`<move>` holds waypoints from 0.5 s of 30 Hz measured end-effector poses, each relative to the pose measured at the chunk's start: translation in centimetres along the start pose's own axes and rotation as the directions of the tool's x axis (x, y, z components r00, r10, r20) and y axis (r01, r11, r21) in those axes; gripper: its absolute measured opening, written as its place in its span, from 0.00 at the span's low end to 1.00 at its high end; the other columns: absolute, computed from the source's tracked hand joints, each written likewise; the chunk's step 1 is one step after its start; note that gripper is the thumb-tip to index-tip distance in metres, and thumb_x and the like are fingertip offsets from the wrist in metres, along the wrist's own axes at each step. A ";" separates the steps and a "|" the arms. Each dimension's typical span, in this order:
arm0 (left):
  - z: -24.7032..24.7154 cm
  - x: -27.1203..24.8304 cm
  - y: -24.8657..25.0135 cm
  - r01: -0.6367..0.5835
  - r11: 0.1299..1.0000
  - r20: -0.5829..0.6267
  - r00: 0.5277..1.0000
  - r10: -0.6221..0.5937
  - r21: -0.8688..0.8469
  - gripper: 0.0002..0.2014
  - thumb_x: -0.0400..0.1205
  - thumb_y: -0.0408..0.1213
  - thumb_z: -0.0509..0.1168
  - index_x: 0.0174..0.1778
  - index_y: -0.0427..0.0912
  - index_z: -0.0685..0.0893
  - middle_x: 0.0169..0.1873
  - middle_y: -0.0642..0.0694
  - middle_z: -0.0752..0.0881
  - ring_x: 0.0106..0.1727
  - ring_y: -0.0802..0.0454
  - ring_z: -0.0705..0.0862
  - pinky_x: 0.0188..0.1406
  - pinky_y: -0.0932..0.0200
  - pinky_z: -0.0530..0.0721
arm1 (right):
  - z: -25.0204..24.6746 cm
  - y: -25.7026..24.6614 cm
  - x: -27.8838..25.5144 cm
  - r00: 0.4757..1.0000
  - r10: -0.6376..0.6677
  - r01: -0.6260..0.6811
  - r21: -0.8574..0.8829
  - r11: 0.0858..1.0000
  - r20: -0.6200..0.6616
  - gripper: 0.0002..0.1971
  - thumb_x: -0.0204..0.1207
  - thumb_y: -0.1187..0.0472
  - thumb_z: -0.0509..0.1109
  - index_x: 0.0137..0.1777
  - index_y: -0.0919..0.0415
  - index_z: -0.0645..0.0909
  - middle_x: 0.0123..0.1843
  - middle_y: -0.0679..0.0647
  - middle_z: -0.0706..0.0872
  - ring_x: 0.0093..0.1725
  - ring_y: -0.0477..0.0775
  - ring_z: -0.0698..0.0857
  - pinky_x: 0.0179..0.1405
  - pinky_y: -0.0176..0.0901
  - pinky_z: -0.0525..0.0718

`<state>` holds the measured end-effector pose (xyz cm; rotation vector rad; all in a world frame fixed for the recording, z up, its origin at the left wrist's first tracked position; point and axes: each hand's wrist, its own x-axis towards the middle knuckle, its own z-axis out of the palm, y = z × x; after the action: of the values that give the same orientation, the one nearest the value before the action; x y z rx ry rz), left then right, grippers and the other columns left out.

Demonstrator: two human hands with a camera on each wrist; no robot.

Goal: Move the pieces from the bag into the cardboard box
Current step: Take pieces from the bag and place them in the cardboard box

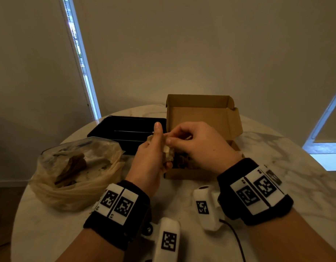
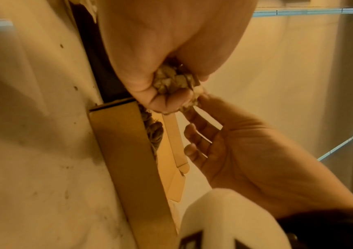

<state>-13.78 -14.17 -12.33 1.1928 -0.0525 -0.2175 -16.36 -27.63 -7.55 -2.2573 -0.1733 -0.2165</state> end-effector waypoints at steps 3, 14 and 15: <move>0.1 0.1 0.1 0.024 0.998 0.012 1.000 -0.024 -0.059 0.30 0.86 0.64 0.59 0.56 0.41 0.91 0.46 0.40 0.91 0.40 0.51 0.84 0.25 0.63 0.76 | -0.2 0.3 0.1 0.997 -0.025 0.030 0.062 0.998 -0.076 0.05 0.80 0.47 0.74 0.47 0.46 0.88 0.45 0.44 0.90 0.49 0.46 0.88 0.54 0.55 0.90; 0.0 -0.1 0.0 -0.033 0.990 0.063 0.997 0.043 -0.140 0.16 0.82 0.41 0.73 0.64 0.38 0.88 0.58 0.36 0.91 0.51 0.48 0.87 0.25 0.68 0.78 | -1.5 1.1 0.0 0.991 0.082 -0.047 0.307 0.951 -0.101 0.05 0.78 0.58 0.78 0.49 0.58 0.88 0.43 0.57 0.92 0.41 0.50 0.91 0.43 0.44 0.93; 0.1 -0.1 -0.1 -0.035 0.990 0.057 0.997 0.043 -0.138 0.17 0.82 0.42 0.73 0.64 0.37 0.88 0.58 0.36 0.91 0.50 0.48 0.87 0.25 0.68 0.78 | -1.7 1.1 0.0 0.993 0.088 -0.058 0.306 0.950 -0.083 0.05 0.78 0.60 0.78 0.50 0.59 0.88 0.44 0.58 0.92 0.41 0.52 0.91 0.43 0.44 0.93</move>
<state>-13.89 -14.22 -12.36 1.0474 -0.1117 -0.2191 -16.30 -29.65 -7.32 -1.9387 -0.0658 -0.2408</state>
